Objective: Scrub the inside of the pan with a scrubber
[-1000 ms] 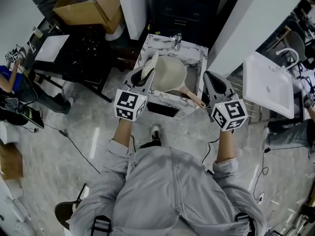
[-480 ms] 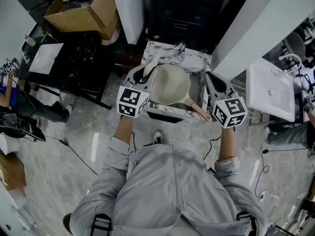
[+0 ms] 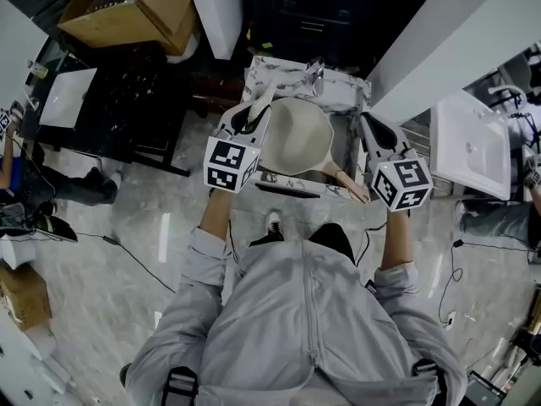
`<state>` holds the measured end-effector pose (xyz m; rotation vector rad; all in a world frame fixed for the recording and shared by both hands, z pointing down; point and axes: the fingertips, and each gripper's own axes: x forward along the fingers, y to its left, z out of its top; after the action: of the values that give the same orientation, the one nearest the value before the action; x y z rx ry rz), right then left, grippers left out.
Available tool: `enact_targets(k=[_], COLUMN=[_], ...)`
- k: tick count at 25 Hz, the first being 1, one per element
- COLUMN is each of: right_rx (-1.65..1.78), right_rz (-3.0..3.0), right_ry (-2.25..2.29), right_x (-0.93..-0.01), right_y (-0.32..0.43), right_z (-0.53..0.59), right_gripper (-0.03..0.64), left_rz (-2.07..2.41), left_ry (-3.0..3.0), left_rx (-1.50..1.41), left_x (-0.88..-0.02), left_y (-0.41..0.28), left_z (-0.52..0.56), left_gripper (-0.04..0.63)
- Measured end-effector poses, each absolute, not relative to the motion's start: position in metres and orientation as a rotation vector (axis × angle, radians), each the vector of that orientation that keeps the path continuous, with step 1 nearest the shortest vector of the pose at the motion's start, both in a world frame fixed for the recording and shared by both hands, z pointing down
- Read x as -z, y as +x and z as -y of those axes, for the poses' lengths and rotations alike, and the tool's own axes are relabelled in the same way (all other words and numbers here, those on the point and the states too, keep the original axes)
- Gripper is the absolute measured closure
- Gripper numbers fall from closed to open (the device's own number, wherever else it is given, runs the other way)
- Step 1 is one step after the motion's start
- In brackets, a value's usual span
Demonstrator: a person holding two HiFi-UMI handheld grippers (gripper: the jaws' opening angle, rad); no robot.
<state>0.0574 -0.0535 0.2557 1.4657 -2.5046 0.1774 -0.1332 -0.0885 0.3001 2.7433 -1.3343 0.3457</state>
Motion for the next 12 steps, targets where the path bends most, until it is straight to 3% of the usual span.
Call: enact_targets(k=[12], right_rx=[-0.181], right_rz=[2.501], right_ry=[1.344], right_x=[-0.294], right_y=[0.093], right_z=[0.104], right_gripper=[0.581], left_rz=[1.376], left_ry=[2.600], left_rx=[-0.496], left_x=[-0.348], left_y=[-0.089], left_z=[0.110], left_gripper=[0.522])
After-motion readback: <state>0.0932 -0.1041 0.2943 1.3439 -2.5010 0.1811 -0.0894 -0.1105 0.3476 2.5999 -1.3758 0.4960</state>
